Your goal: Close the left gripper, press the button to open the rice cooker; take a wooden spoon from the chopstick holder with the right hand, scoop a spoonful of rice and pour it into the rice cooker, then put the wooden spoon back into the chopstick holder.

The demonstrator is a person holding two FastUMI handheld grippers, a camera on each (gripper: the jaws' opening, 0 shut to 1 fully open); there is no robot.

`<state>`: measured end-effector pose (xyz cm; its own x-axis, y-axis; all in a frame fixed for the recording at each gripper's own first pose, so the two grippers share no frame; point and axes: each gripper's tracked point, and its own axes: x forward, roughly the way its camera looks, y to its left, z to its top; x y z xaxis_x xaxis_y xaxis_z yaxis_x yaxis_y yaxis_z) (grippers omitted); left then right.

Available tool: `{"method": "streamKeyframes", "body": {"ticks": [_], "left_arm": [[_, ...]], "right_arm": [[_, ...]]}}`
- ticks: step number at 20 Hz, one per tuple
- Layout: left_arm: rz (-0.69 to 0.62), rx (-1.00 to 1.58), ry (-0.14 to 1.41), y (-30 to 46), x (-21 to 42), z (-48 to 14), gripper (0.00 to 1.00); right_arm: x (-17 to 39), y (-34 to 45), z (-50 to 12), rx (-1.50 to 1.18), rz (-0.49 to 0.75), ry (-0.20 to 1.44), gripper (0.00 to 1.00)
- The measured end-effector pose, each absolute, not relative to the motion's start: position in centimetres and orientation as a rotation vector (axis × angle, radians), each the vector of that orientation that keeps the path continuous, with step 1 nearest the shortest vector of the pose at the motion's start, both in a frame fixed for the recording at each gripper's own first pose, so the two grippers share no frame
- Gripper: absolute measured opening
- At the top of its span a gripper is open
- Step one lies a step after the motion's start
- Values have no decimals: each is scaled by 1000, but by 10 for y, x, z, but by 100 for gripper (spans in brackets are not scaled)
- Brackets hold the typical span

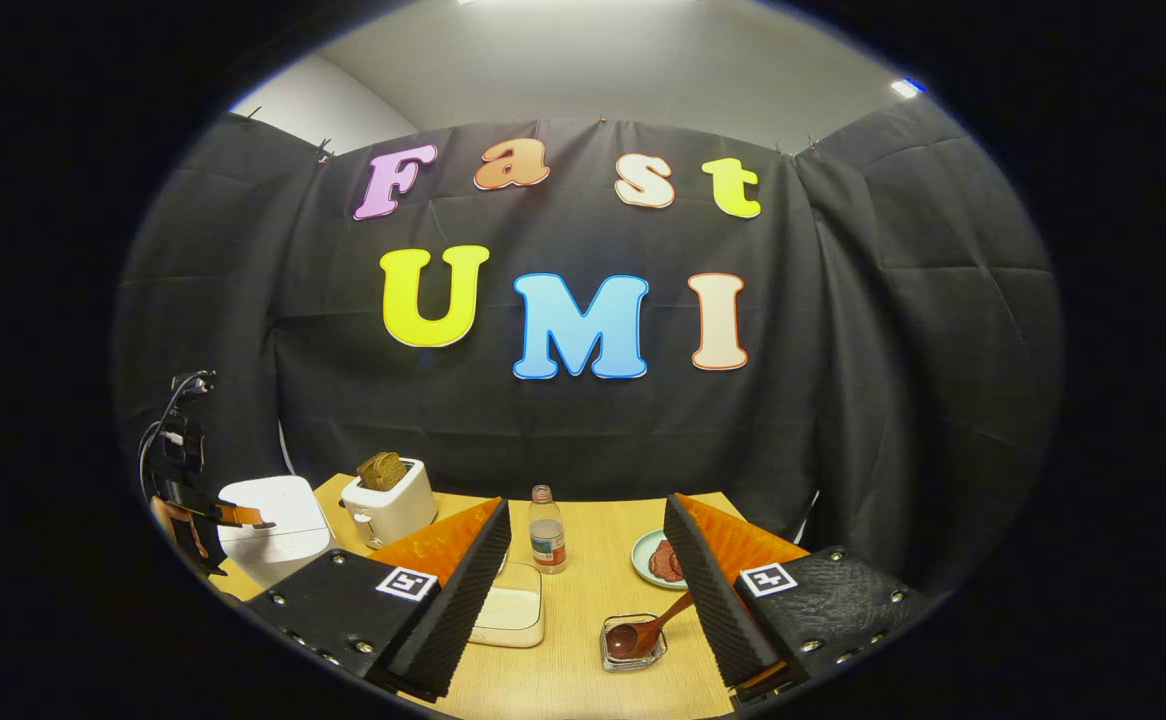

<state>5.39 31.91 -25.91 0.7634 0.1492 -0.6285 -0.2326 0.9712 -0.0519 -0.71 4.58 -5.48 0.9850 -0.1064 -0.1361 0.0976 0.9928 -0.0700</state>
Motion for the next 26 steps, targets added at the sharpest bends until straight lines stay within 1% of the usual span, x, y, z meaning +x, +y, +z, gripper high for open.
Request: {"method": "streamKeyframes", "body": {"ticks": [4,5,6,9,11,15,16,17,18,20,21,23,24,26], "left_arm": [[216,-130,732,329,60,-284,9],[223,-127,726,331,59,-281,7],[236,-135,749,332,59,-285,9],[233,-116,745,330,60,-276,8],[251,-88,666,334,67,-251,8],[287,6,454,352,80,-168,9],[286,0,423,353,82,-150,14],[273,-4,382,353,81,-132,15],[267,-7,356,354,81,-118,38],[250,-10,299,347,76,-96,47],[224,-20,249,337,73,-80,49],[216,-28,136,321,62,-42,67],[213,-29,88,310,52,-25,77],[189,-33,25,285,34,-5,89]], "right_arm": [[-12,42,-57,-72,-134,148,94],[-13,43,-58,-71,-139,152,94],[-14,43,-58,-69,-143,154,94],[-16,48,-55,-61,-146,144,94],[-18,52,-55,-67,-143,142,94],[-21,60,-50,-74,-132,129,94],[-21,62,-49,-71,-131,125,94],[-23,63,-49,-67,-129,121,94],[-24,65,-47,-63,-128,115,94],[-26,63,-46,-60,-129,105,94],[-26,65,-44,-54,-118,93,94],[-25,65,-44,-35,-92,81,94],[-25,58,-45,-28,-100,83,94],[-19,48,-49,8,-86,81,94]]}}
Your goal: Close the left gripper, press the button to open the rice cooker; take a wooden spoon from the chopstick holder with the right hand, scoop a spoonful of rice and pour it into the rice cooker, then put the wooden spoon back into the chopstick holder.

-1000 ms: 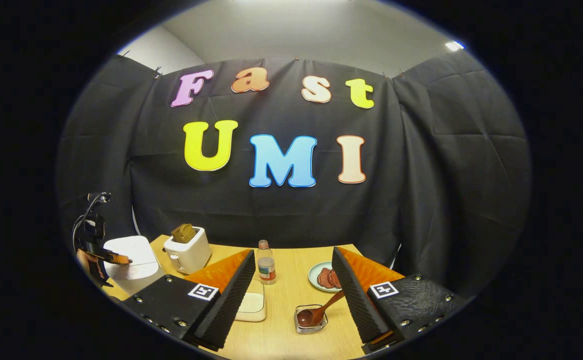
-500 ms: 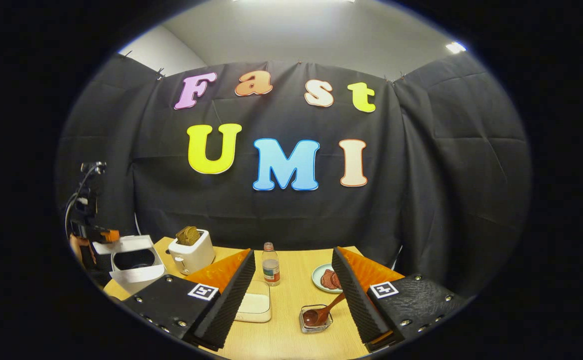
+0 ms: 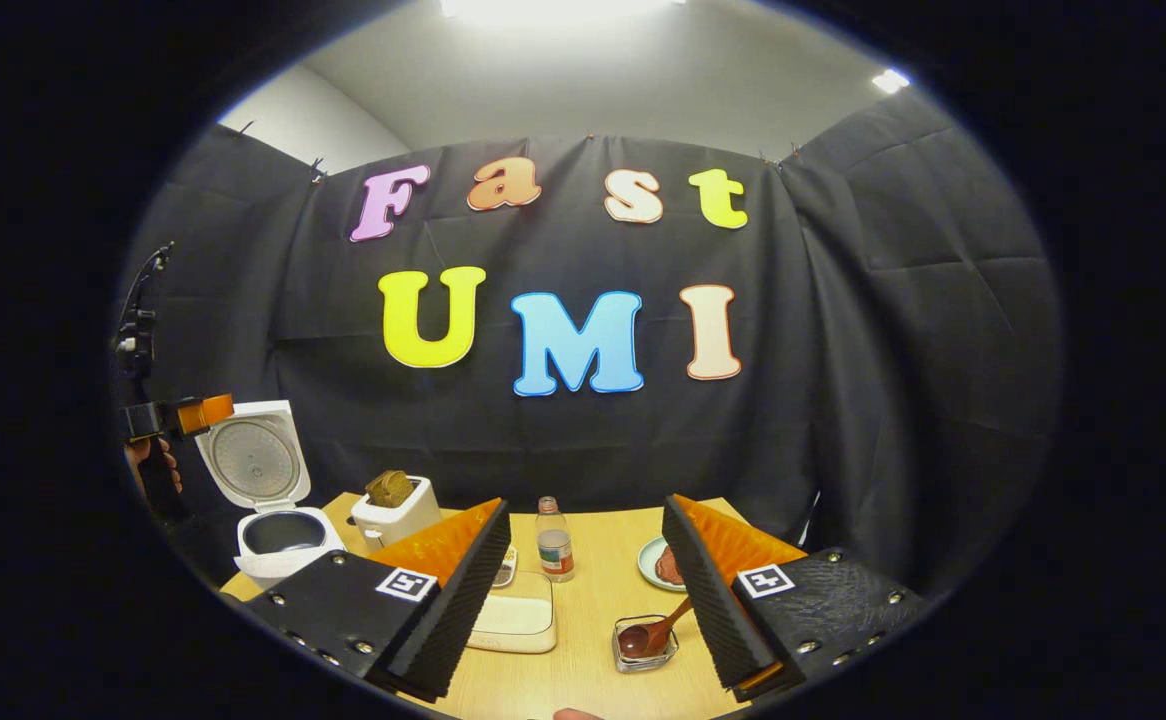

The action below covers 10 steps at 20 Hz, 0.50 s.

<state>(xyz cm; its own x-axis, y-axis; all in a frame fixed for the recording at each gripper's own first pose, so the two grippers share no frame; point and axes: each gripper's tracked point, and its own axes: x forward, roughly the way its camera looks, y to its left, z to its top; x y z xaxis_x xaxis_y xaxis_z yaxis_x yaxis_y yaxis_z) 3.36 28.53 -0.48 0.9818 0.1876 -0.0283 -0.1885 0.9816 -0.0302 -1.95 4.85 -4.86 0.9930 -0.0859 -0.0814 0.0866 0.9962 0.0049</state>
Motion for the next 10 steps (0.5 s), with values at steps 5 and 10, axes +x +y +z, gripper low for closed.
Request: {"method": "streamKeyframes", "body": {"ticks": [5,10], "left_arm": [[161,-19,-17,220,16,3,98],[160,30,-86,175,2,3,97]], "right_arm": [[5,1,-83,49,-82,153,94],[29,-55,-141,130,-130,271,94]]}}
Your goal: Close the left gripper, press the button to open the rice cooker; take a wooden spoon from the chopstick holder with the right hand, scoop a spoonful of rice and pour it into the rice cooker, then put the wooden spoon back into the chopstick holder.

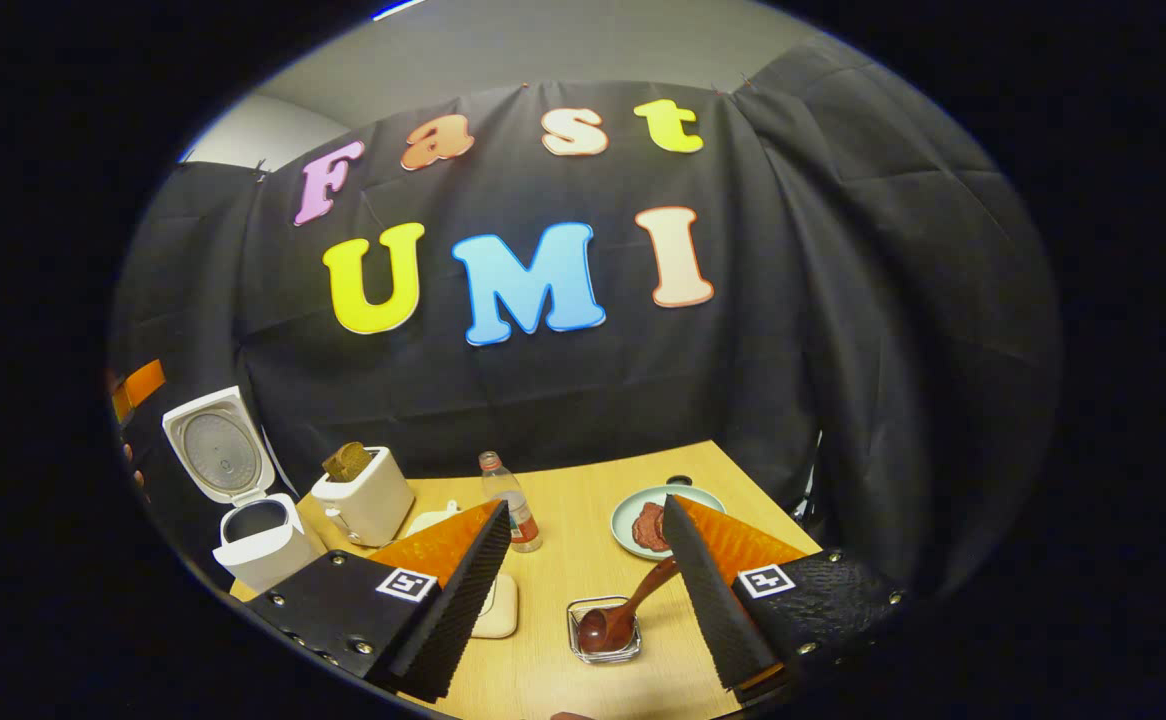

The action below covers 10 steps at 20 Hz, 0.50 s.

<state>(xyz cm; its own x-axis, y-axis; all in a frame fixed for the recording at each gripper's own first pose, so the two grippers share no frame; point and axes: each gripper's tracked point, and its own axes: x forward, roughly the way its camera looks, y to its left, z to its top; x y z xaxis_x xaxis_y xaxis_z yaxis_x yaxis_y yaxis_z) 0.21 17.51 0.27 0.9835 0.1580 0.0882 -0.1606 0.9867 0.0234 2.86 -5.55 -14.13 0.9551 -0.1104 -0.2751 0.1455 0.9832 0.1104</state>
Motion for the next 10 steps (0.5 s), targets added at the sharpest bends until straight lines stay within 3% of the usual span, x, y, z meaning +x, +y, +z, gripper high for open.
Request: {"method": "streamKeyframes", "body": {"ticks": [10], "left_arm": [[199,25,-18,143,0,-11,97]], "right_arm": [[70,-108,-247,249,-147,456,97]]}}
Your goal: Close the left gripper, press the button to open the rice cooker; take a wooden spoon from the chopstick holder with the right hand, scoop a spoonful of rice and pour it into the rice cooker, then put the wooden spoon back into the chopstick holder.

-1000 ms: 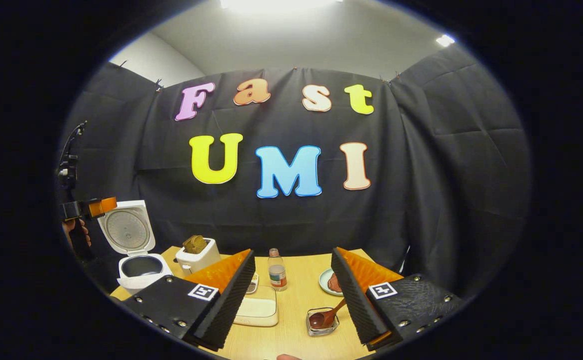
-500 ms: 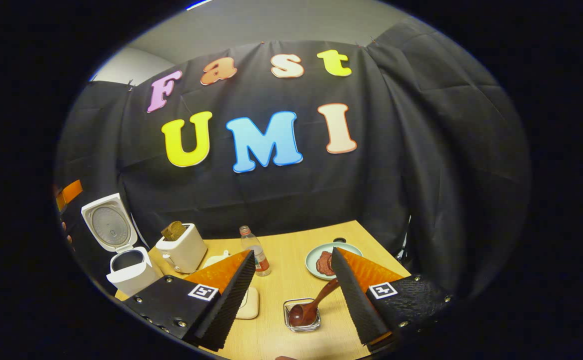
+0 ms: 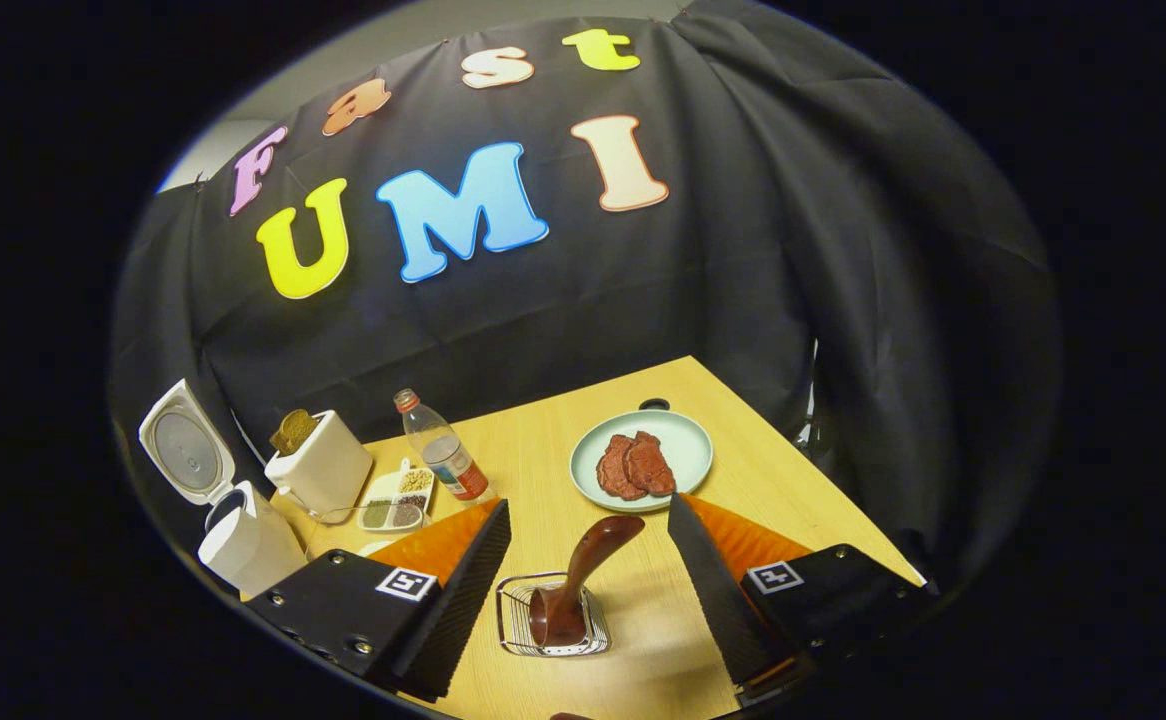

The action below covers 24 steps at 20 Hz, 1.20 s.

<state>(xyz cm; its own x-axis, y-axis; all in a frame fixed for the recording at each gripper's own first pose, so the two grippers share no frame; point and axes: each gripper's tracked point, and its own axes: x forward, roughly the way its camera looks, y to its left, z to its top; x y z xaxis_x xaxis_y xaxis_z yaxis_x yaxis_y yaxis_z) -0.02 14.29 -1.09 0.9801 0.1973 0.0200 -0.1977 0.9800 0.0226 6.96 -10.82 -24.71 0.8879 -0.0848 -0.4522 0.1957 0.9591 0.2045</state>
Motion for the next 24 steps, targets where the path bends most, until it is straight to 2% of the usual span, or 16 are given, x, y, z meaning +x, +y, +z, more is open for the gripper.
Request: {"method": "streamKeyframes", "body": {"ticks": [5,8,9,10,11,13,14,15,17,19,24], "left_arm": [[200,72,9,125,1,-12,98],[205,99,27,113,1,-17,97],[208,105,29,109,2,-18,97],[209,108,34,106,1,-19,96],[212,110,42,103,1,-20,98],[224,122,50,98,0,-23,97],[227,128,48,96,-1,-23,97],[228,132,45,93,-2,-23,97],[217,129,46,89,-4,-26,98],[195,117,42,89,-4,-27,97],[152,113,27,110,-5,-28,97]], "right_arm": [[91,-109,-288,278,-104,517,97],[101,-101,-299,283,-41,539,90],[101,-99,-302,281,-23,545,80],[105,-98,-305,287,-2,552,74],[104,-96,-302,290,9,555,72],[108,-93,-305,331,27,546,36],[110,-93,-303,352,34,538,29],[105,-91,-299,375,41,535,28],[107,-82,-300,390,35,546,13],[105,-77,-292,381,20,533,7],[98,-68,-236,389,-28,454,7]]}}
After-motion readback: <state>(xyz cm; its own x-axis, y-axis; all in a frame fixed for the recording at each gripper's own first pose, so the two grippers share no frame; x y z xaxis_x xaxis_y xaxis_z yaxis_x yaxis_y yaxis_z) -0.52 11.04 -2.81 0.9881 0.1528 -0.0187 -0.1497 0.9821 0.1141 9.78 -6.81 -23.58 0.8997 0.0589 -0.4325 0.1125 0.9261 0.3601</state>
